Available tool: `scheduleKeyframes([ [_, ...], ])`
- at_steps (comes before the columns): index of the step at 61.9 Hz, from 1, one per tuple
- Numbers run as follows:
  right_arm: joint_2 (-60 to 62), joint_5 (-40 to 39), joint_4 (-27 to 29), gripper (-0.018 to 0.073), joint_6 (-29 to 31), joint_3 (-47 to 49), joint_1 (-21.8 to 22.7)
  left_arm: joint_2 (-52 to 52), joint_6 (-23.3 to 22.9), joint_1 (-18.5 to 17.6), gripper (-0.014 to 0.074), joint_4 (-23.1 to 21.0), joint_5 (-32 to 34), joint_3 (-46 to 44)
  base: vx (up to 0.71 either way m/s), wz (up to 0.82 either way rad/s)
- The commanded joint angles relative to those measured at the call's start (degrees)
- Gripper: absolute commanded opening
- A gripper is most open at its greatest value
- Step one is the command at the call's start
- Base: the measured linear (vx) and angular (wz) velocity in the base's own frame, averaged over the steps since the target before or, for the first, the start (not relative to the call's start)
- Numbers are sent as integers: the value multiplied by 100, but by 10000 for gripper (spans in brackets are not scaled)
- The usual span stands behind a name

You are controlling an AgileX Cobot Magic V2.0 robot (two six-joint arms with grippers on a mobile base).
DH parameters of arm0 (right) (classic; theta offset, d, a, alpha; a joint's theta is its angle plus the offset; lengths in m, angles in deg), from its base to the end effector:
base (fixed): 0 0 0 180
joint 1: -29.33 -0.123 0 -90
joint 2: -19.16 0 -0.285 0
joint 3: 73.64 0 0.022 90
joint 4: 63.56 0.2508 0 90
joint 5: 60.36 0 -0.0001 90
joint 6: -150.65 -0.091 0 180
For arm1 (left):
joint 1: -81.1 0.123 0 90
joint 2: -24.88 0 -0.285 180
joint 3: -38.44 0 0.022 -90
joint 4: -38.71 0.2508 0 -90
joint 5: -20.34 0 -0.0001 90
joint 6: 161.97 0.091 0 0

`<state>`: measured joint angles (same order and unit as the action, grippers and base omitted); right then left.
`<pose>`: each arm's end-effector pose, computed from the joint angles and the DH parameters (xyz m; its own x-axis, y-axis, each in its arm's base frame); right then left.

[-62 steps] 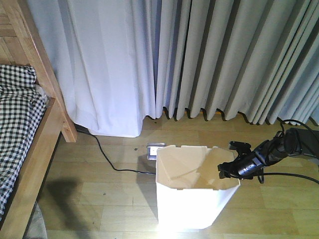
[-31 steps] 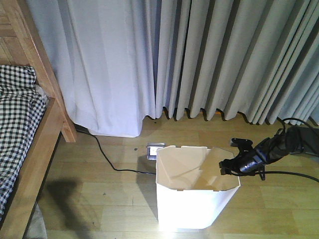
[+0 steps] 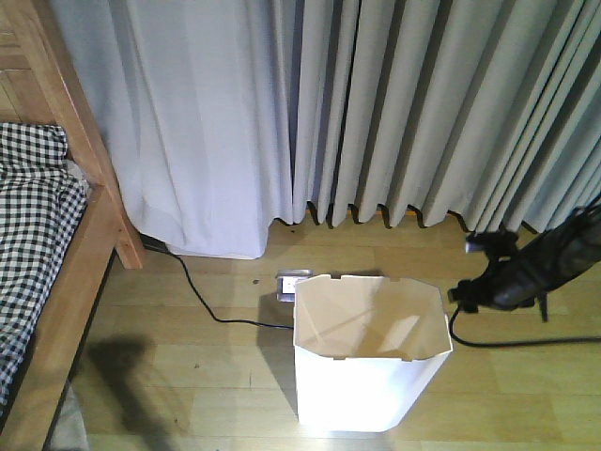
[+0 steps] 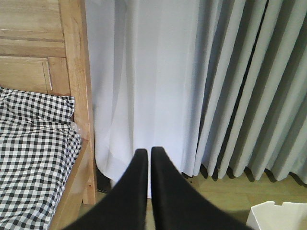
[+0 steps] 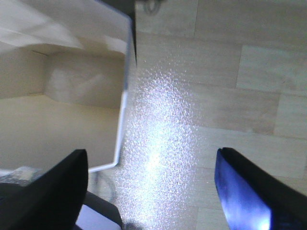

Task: Move trash bin to bedside with robot
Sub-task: 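Open the right gripper and release the bin rim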

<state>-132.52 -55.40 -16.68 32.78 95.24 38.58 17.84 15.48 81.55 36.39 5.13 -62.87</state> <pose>0.3638 -0.0534 -0.0631 -0.9628 -0.1110 -0.2463 -0.1135 0.9935 -0.0041 0.0549 -0.0005 0.1812 -0.1891 -0.0850 -0.9783 -0.0133 0.9964 -0.0840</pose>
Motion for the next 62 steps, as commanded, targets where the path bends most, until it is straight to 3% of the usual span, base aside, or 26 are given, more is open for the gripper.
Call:
scheduleKeyframes([
  [1, 1177, 23, -32, 539, 80, -461, 19, 78, -35, 2, -6, -24, 395, 67, 0, 0],
  [15, 3320, 637, -76, 539, 93, -1163, 19, 78, -35, 2, -6, -24, 395, 67, 0, 0],
  [41, 6849, 1885, -31, 539, -54, -1231, 19, 78, -35, 2, -6, -24, 395, 67, 0, 0],
  [55, 8734, 1320, 528, 539, -11, -2362, 19, 78, -35, 2, -6, -24, 395, 67, 0, 0],
  [62, 9764, 1247, 548, 539, -5, -3041, 19, 78, -35, 2, -6, -24, 395, 67, 0, 0],
])
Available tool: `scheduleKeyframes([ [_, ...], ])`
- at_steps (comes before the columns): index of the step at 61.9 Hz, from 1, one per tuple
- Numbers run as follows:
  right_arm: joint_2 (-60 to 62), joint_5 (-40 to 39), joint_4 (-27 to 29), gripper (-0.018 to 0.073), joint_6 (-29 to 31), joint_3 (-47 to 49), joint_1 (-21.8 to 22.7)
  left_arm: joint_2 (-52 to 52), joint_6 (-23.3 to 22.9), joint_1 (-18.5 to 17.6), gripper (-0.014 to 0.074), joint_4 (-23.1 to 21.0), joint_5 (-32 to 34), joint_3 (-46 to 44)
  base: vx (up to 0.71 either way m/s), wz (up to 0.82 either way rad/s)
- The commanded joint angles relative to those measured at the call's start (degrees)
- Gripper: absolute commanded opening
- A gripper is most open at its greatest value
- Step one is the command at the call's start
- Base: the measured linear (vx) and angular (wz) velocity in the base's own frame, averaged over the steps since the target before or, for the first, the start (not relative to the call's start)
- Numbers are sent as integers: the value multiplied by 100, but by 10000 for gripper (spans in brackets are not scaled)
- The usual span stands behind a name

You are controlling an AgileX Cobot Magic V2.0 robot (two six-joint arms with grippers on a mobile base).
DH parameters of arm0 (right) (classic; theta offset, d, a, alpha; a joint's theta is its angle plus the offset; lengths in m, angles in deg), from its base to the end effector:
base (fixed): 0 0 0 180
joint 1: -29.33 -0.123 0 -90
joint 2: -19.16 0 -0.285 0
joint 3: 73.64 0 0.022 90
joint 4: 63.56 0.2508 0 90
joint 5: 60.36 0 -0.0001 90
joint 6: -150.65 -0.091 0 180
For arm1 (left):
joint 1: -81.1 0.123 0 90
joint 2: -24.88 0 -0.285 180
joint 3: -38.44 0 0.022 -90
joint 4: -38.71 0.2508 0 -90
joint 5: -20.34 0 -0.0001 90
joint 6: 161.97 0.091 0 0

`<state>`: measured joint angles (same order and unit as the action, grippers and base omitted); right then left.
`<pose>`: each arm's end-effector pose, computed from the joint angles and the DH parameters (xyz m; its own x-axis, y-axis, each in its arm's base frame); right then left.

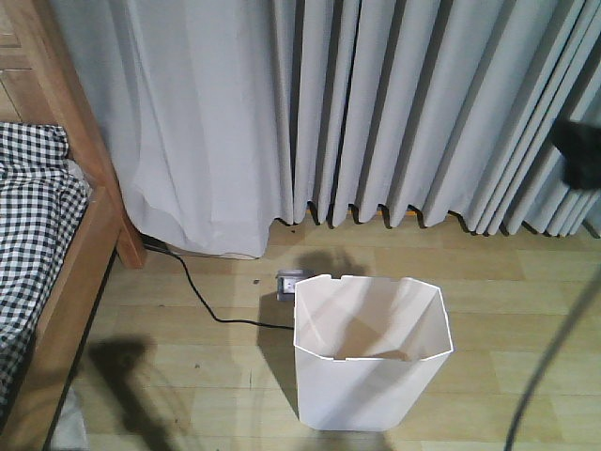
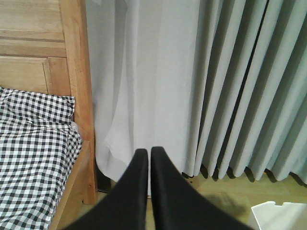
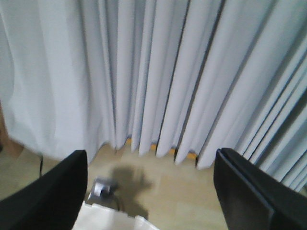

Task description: Move trash bin to bedside with robot

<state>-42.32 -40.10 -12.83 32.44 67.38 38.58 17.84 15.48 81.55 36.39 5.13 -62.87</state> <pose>0.1962 -0.0072 0.3144 -0.3659 -0.1577 -0.9172 -0.1734 0.9798 -0.0993 0.0549 -0.0005 0.1812 -0.1891 -0.0850 -0.9783 -0.0133 0.9964 -0.0840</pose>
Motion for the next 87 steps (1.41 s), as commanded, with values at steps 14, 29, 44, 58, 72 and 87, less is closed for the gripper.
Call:
scheduleKeyframes([
  [14, 2927, -270, 170, 539, -198, -1428, 19, 78, -35, 2, -6, -24, 395, 67, 0, 0],
  [29, 4771, -326, 189, 539, -527, -2215, 19, 78, -35, 2, -6, -24, 395, 67, 0, 0],
  [44, 5417, 327, 374, 539, -531, -2294, 19, 78, -35, 2, -6, -24, 395, 67, 0, 0],
  [58, 5417, 367, -324, 228, -575, -2294, 19, 78, -35, 2, -6, -24, 395, 67, 0, 0],
  [72, 5417, 352, -248, -11, -690, -2294, 19, 78, -35, 2, -6, -24, 395, 67, 0, 0],
  [87, 5417, 326, -248, -10, -690, -2294, 19, 78, -35, 2, -6, -24, 395, 67, 0, 0],
])
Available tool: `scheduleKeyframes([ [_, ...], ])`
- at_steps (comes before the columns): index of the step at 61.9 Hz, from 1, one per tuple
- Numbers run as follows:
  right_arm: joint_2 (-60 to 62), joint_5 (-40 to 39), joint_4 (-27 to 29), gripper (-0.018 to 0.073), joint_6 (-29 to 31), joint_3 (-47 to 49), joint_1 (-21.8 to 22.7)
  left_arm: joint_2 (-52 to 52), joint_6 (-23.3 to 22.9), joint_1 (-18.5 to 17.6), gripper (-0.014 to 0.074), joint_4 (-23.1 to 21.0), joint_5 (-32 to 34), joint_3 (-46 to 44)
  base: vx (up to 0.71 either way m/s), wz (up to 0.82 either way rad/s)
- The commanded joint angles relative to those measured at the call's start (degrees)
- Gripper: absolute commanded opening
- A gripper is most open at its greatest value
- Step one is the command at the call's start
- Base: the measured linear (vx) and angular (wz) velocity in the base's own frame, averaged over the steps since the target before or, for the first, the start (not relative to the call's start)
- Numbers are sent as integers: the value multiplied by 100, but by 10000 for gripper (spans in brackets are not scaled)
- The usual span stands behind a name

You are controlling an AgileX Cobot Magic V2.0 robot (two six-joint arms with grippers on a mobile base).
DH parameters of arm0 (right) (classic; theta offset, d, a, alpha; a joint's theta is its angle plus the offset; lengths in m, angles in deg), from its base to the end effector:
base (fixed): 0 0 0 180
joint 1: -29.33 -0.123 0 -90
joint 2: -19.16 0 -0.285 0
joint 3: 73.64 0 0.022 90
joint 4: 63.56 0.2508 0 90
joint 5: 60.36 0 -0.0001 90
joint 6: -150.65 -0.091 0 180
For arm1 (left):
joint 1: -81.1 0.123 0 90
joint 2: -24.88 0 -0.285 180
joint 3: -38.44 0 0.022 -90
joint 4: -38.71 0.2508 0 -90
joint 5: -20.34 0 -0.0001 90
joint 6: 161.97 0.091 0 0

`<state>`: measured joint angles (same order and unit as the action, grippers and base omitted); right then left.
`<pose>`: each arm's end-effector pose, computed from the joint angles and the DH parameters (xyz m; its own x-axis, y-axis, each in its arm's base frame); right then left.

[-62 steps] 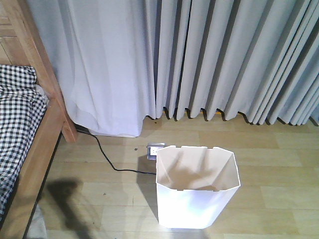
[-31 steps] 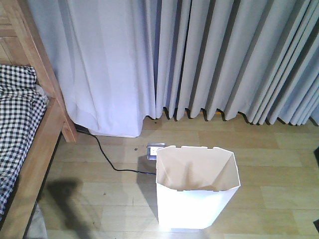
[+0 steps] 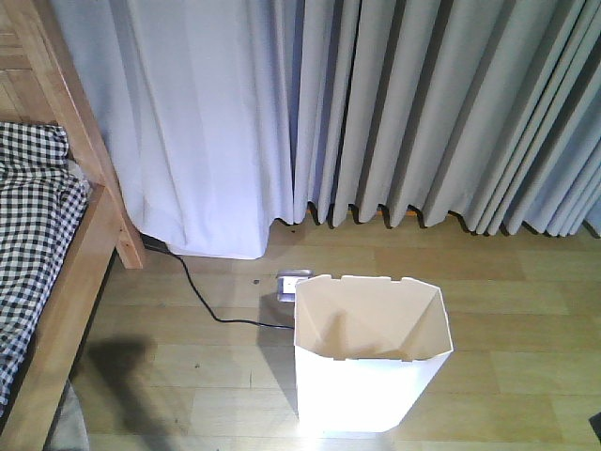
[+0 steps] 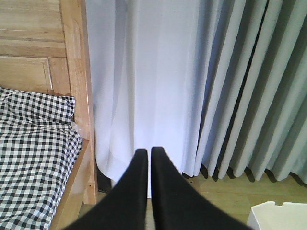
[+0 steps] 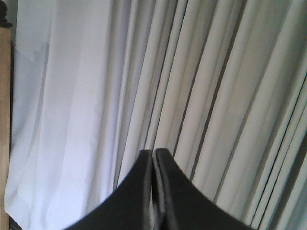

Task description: Move trash bin to bedside with robot

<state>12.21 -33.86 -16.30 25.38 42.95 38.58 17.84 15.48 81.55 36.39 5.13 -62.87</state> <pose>0.0362 0.0244 0.2638 0.0477 -0.1846 -0.9816 -0.1656 0.9677 -0.1901 0.0549 -0.0005 0.1812 -0.1891 -0.0850 -0.9783 -0.0133 0.9964 -0.0840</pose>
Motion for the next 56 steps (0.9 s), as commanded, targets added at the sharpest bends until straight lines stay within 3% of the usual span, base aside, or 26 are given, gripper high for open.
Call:
scheduleKeyframes([
  [1, -36, -306, 98, -10, 15, 148, 19, 78, -35, 2, -6, -24, 395, 67, 0, 0],
  [11, -36, -373, -12, -10, 45, 148, 19, 78, -35, 2, -6, -24, 395, 67, 0, 0],
  [16, -36, -443, -566, -10, -274, 148, 19, 78, -35, 2, -6, -24, 395, 67, 0, 0],
  [18, -36, -513, -956, -10, -651, 148, 40, 78, -35, 2, -6, -24, 395, 67, 0, 0],
  [27, -36, -856, -3256, -10, -3348, 117, 65, 78, -35, 2, -6, -24, 395, 67, 0, 0],
  [32, -36, -1254, -3996, -10, -4081, -106, -62, 78, -35, 2, -6, -24, 395, 67, 0, 0],
  [45, -36, -1755, -4726, -10, -4385, -739, -1221, 78, -35, 2, -6, -24, 395, 67, 0, 0],
  [56, -36, -2864, -4726, -10, -5070, -1475, -1395, 78, -35, 2, -6, -24, 395, 67, 0, 0],
])
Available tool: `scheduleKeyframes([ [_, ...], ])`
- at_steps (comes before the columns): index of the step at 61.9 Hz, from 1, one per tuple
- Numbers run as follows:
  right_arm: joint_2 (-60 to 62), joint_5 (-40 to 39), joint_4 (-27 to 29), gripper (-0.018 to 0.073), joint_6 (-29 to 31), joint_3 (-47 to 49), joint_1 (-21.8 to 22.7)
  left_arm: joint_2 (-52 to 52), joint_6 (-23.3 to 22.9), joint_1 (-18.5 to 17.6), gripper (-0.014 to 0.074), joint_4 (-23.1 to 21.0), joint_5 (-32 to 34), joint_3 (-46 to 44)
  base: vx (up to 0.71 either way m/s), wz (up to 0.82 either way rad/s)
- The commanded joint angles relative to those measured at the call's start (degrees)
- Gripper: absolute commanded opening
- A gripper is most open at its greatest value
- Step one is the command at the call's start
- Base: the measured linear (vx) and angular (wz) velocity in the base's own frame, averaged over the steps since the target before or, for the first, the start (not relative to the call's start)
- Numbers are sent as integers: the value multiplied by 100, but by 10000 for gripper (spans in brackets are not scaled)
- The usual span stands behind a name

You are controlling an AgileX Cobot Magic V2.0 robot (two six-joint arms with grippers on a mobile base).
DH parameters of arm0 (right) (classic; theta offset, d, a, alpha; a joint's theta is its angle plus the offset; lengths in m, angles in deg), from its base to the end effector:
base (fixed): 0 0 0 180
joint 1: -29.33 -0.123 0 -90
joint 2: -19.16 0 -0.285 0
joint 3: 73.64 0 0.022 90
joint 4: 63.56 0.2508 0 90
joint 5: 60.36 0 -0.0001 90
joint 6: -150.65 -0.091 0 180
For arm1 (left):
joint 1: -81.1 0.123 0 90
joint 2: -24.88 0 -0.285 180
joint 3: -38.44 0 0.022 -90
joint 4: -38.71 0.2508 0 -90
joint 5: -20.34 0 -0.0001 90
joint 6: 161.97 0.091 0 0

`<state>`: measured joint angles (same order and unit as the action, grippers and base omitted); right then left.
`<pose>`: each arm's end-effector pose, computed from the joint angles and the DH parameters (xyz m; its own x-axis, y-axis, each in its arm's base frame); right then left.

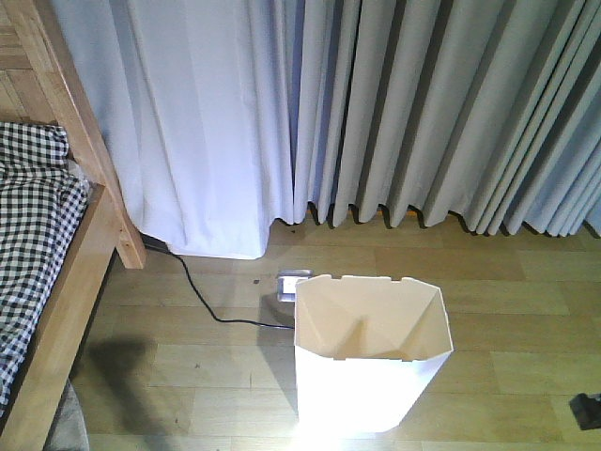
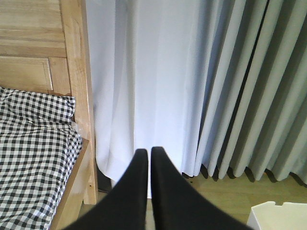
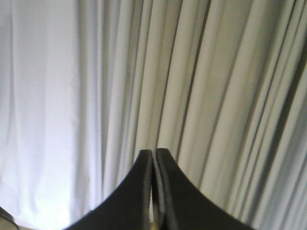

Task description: Move trash bin to bedside with robot

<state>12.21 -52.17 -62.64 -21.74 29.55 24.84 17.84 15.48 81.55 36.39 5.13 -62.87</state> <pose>0.0548 0.0045 0.2034 -0.0243 -0.1189 -0.9926 -0.0840 0.9896 -0.1165 0.0549 -0.0005 0.1812 -0.1891 -0.0850 -0.9783 -0.0133 0.9964 -0.0840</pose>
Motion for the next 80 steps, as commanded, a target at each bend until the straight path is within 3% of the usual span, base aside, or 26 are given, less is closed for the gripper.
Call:
scheduleKeyframes([
  [1, -36, -1197, -92, -10, -425, -213, -21, 78, -35, 2, -6, -24, 395, 67, 0, 0],
  [16, -36, -1198, -226, -10, -857, -238, -2, 78, -35, 2, -6, -24, 395, 67, 0, 0],
  [24, -36, -1118, -357, -10, -1312, -238, 355, 78, -35, 2, -6, -24, 395, 67, 0, 0],
  [34, -36, -1108, -691, -10, -1219, -238, 435, 78, -35, 2, -6, -24, 395, 67, 0, 0],
  [80, -36, -922, -362, -10, -1225, -238, 443, 78, -35, 2, -6, -24, 395, 67, 0, 0],
])
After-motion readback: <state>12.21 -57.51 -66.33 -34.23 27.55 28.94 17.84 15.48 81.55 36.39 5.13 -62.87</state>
